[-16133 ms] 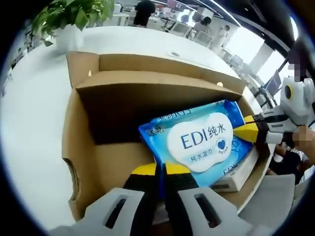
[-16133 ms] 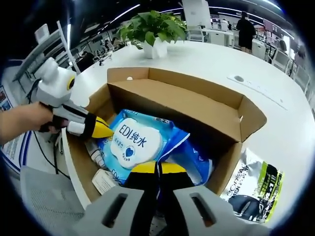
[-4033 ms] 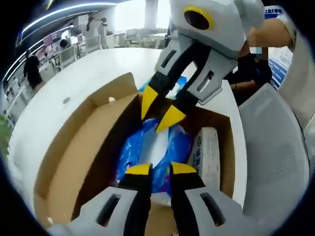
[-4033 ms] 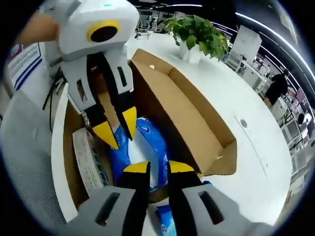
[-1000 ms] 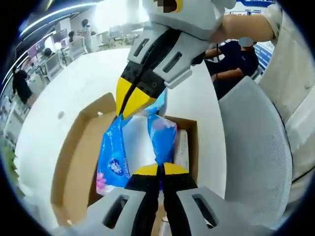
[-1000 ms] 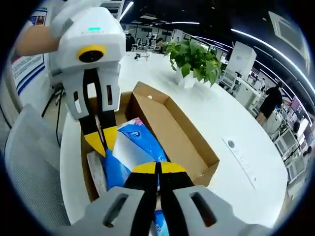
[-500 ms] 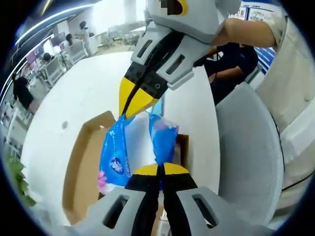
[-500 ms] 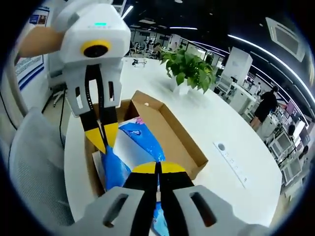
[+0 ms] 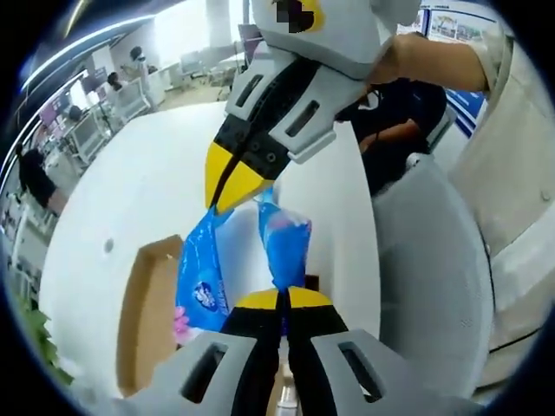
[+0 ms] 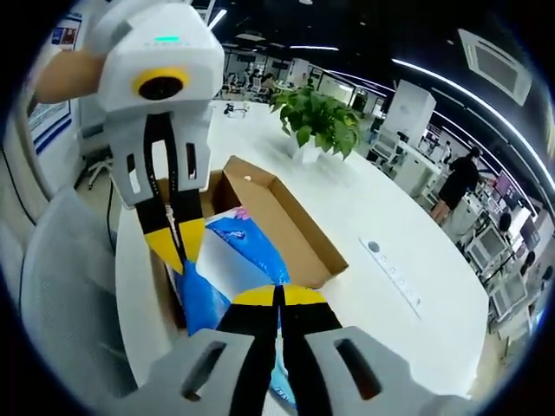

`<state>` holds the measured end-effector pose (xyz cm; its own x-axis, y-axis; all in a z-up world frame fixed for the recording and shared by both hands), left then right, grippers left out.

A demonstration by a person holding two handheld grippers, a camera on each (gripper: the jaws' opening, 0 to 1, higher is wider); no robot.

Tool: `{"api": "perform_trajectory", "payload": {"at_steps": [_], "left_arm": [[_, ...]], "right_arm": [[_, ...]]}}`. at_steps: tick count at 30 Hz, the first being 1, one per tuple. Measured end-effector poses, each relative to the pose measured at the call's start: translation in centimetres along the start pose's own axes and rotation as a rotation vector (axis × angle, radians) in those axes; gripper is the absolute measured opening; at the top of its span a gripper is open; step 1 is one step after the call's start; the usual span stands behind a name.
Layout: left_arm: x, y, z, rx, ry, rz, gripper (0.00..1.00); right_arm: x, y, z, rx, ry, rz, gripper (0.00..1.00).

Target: Operate the shoe box by opening the lid, removing the specified soft item, and placing it in the target area until the item is outside and the box remains undamaged.

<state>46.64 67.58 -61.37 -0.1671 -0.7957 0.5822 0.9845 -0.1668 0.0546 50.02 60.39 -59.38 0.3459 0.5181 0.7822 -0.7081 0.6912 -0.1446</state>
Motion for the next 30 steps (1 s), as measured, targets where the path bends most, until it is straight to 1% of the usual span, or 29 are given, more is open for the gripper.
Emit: {"api": "perform_trajectory", "payload": {"at_steps": [8,17,30], "left_arm": [[2.4,0.0,-1.0,-0.020,-0.001,-0.045,0.00],[4.6,0.5,-1.9,-0.023,-0.004,-0.067,0.00],[7.9,1.1,-4.0,-0.037,-0.002,-0.104,0.00]], "right_arm": [[-1.0,-1.3,1.9,-0.021,0.003,-0.016,0.00],[-1.9,-3.1,3.7,-0.041,0.002,-0.030,0.00],[-3.6,-5.7,5.6,-0.061,0.017,-0.034,0.00]]}}
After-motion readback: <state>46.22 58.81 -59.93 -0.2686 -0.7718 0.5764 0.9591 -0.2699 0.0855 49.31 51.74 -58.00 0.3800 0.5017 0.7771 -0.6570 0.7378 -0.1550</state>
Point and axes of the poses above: the point that each gripper's makers call its tool centre point, and the gripper's own axes: z roughly backward along the fingers, y roughly to its left, x roughly out of its top, the point moved 3 cm from there along z, roughly backward along the fingers, and after that the axes turned 7 degrees about -z, right-handed, at the moved point
